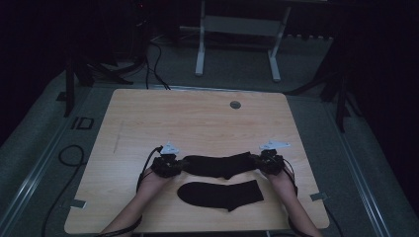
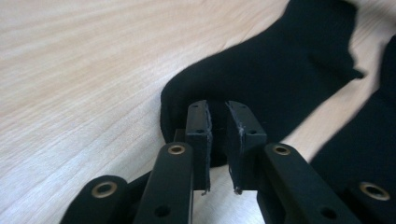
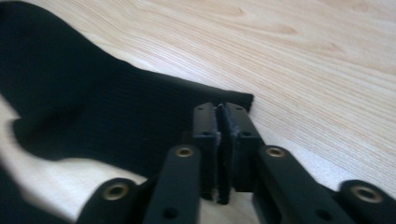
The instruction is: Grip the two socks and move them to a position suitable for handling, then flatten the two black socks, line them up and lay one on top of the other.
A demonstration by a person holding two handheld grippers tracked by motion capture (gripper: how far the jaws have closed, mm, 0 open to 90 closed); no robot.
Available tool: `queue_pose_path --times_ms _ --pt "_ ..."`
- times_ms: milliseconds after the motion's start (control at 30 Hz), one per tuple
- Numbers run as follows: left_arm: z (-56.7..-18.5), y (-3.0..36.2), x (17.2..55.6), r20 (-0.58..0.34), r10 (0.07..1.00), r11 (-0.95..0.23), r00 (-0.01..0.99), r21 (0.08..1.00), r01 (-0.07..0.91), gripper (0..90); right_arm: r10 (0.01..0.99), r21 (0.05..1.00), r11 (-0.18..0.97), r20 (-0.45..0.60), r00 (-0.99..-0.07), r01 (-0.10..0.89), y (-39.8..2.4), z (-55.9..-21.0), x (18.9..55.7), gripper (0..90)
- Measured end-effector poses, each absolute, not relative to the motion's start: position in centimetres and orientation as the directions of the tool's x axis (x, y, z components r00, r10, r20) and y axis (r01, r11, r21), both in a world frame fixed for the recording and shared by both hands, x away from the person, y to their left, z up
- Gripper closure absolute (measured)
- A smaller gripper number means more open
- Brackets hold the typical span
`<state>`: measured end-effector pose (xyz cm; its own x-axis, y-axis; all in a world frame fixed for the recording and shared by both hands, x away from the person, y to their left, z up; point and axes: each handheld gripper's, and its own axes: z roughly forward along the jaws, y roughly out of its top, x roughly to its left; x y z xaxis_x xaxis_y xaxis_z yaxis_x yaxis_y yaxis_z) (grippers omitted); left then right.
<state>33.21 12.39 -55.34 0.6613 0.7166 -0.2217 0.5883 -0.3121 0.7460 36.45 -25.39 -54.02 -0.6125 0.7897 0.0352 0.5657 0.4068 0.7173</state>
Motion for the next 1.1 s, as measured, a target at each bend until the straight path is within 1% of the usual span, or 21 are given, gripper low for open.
queue_pose_path --times_ms 33,100,133,167,233,267,300,433,600,767,800,867,900,933,967,1000,1033,1100 --pt "-55.1 12.6 32.9 -0.223 0.716 -0.309 0.662 0.749 0.586 70.6 0.783 0.721 0.403 0.047 -0.620 0.564 -25.5 -53.7 36.2 77.8" --pt "-54.6 13.2 32.2 -0.243 0.706 -0.299 0.666 0.750 0.590 66.0 0.782 0.727 0.397 0.051 -0.621 0.560 -25.7 -53.3 35.8 74.0" --pt "-54.4 13.7 31.3 -0.247 0.706 -0.296 0.664 0.748 0.594 60.8 0.780 0.729 0.389 0.065 -0.623 0.563 -25.8 -53.1 35.5 71.9" --pt "-54.4 13.7 31.3 -0.247 0.706 -0.296 0.664 0.748 0.594 58.9 0.780 0.729 0.389 0.065 -0.623 0.563 -25.8 -53.1 35.5 71.9" --pt "-54.2 14.0 30.4 -0.263 0.690 -0.297 0.675 0.747 0.595 57.5 0.778 0.734 0.373 0.086 -0.622 0.568 -26.3 -52.9 34.4 67.9" --pt "-54.2 14.2 29.9 -0.272 0.682 -0.304 0.679 0.739 0.601 53.0 0.776 0.731 0.375 0.089 -0.625 0.570 -26.5 -52.9 33.9 64.9" --pt "-54.3 14.3 29.4 -0.273 0.676 -0.316 0.684 0.731 0.605 51.3 0.774 0.724 0.375 0.098 -0.625 0.578 -26.7 -53.0 33.4 63.5" --pt "-55.0 14.5 27.8 -0.292 0.673 -0.331 0.679 0.702 0.630 49.2 0.769 0.691 0.387 0.124 -0.628 0.610 -27.4 -53.8 30.9 60.9" --pt "-56.2 14.5 27.2 -0.316 0.678 -0.324 0.664 0.682 0.656 53.7 0.776 0.665 0.395 0.127 -0.618 0.633 -27.8 -54.8 28.5 60.4" --pt "-56.7 14.0 27.0 -0.309 0.681 -0.337 0.663 0.672 0.659 58.0 0.774 0.651 0.417 0.113 -0.623 0.635 -27.5 -55.1 27.6 60.6" --pt "-56.7 13.8 26.9 -0.292 0.685 -0.348 0.668 0.674 0.652 60.4 0.776 0.641 0.437 0.085 -0.624 0.631 -27.1 -55.4 27.5 61.7" --pt "-56.8 13.7 26.7 -0.274 0.687 -0.358 0.673 0.679 0.641 64.8 0.779 0.645 0.434 0.083 -0.622 0.629 -27.0 -55.4 27.4 64.8" --pt "-56.8 13.7 26.7 -0.274 0.687 -0.358 0.673 0.679 0.641 71.6 0.779 0.645 0.439 0.073 -0.623 0.626 -27.0 -55.4 27.3 68.4" --pt "-56.8 13.6 26.6 -0.277 0.680 -0.363 0.679 0.677 0.640 71.6 0.779 0.645 0.439 0.073 -0.623 0.626 -27.0 -55.4 27.3 68.4" --pt "-56.9 13.4 26.3 -0.273 0.669 -0.376 0.691 0.678 0.632 79.1 0.775 0.649 0.451 0.056 -0.630 0.613 -26.8 -55.4 27.1 74.5" --pt "-56.9 13.4 26.3 -0.273 0.669 -0.376 0.691 0.678 0.632 82.4 0.772 0.649 0.456 0.052 -0.634 0.609 -26.8 -55.4 27.0 77.7" --pt "-57.0 13.3 26.2 -0.282 0.666 -0.371 0.691 0.678 0.634 84.5 0.767 0.650 0.459 0.055 -0.640 0.606 -26.8 -55.5 27.0 81.0" --pt "-57.0 13.2 26.1 -0.277 0.669 -0.370 0.689 0.680 0.633 86.3 0.764 0.652 0.460 0.055 -0.643 0.603 -26.7 -55.5 27.0 83.0"
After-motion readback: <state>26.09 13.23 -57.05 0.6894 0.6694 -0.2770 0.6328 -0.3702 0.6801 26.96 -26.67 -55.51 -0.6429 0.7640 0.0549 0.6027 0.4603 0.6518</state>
